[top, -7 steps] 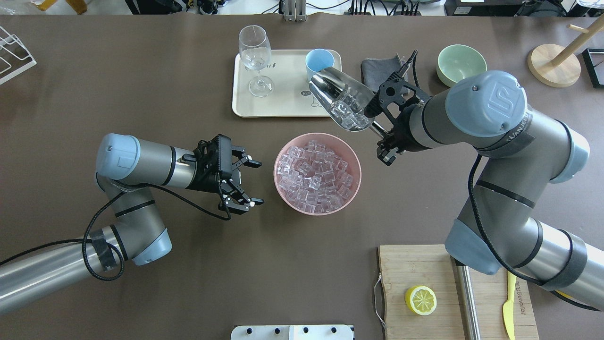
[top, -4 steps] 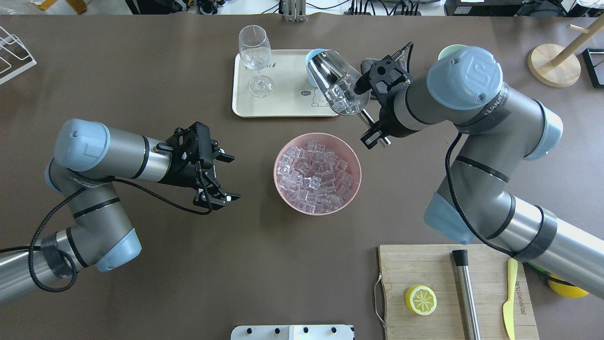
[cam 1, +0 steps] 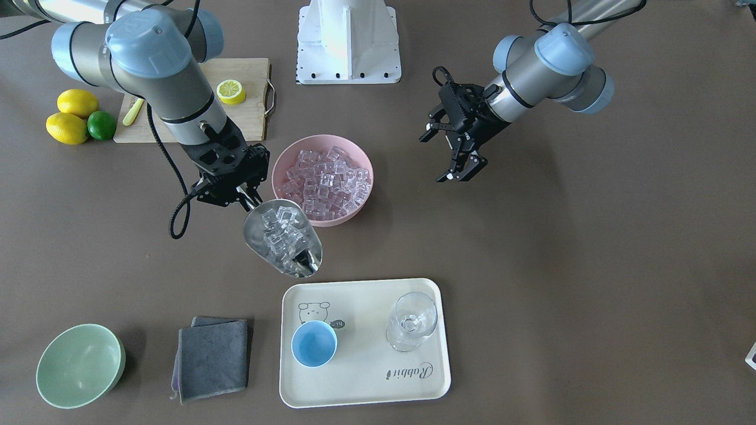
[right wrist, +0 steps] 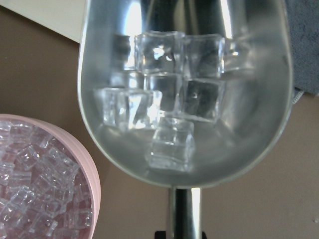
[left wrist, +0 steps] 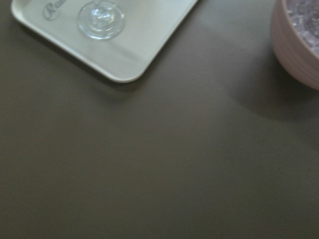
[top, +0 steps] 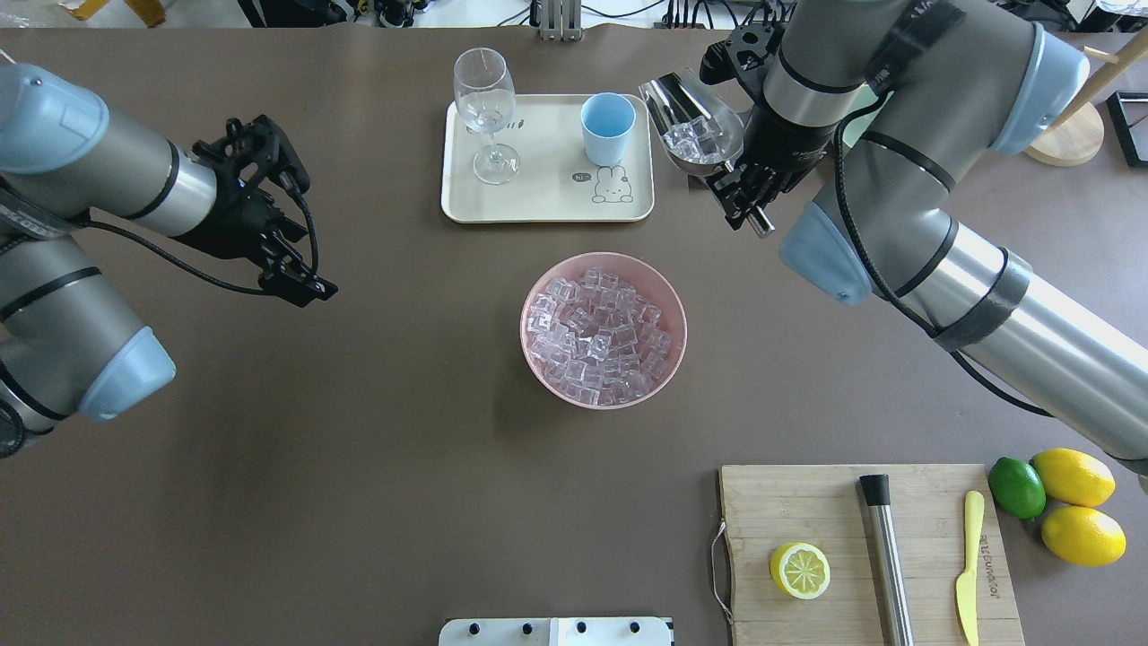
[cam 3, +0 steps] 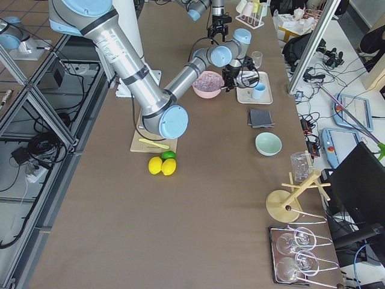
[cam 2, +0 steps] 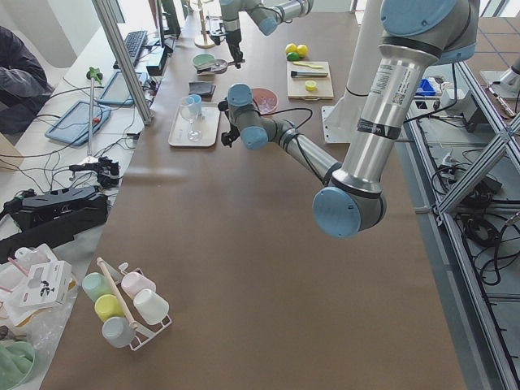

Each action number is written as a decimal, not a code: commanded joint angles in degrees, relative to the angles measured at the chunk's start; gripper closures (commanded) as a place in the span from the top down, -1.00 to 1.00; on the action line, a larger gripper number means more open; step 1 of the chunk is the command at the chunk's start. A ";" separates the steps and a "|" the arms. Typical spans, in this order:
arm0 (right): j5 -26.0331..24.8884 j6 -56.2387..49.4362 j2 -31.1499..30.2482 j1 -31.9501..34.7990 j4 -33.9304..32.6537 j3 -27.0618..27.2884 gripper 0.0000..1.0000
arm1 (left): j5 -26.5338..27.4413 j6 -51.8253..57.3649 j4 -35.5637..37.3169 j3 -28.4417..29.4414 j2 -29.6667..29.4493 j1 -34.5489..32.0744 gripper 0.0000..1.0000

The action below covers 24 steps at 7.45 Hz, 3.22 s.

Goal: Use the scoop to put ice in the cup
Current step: 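Carry the scoop toward the blue cup on the tray while left arm retracts, then tip the scoop with right gripper to pour ice into the blue cup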

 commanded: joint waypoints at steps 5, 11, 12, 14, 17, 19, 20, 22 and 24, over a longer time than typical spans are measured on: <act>-0.34 -16.93 17.33 1.58 -30.14 -14.36 -1.00 | -3.83 -0.05 27.67 0.34 8.33 -20.12 0.98; -1.57 -24.13 27.10 1.67 -29.89 -32.75 -1.00 | -9.63 0.57 26.87 4.74 21.63 -36.57 0.98; -1.57 -24.58 28.33 1.67 -29.62 -35.90 -1.00 | -9.28 0.57 26.87 4.83 21.64 -36.58 0.98; -1.74 -26.95 31.40 1.93 -29.53 -41.45 -1.00 | -9.19 0.57 26.87 4.65 21.46 -36.58 0.98; -1.92 -29.42 37.03 2.90 -29.53 -50.32 -1.00 | -9.19 0.39 26.95 5.00 21.64 -36.23 0.98; -2.01 -30.55 39.67 2.90 -29.62 -54.55 -1.00 | -9.28 0.39 26.87 5.97 21.64 -36.14 0.98; -2.10 -32.13 40.46 2.81 -29.79 -56.48 -1.00 | -9.28 0.04 26.95 5.97 21.64 -36.14 0.98; -2.01 -33.10 40.74 2.81 -29.97 -58.86 -1.00 | -9.36 0.04 26.95 5.97 21.64 -36.14 0.98; -2.27 -35.90 42.83 2.81 -30.15 -64.04 -1.00 | -9.28 0.04 26.95 5.97 21.64 -36.14 0.98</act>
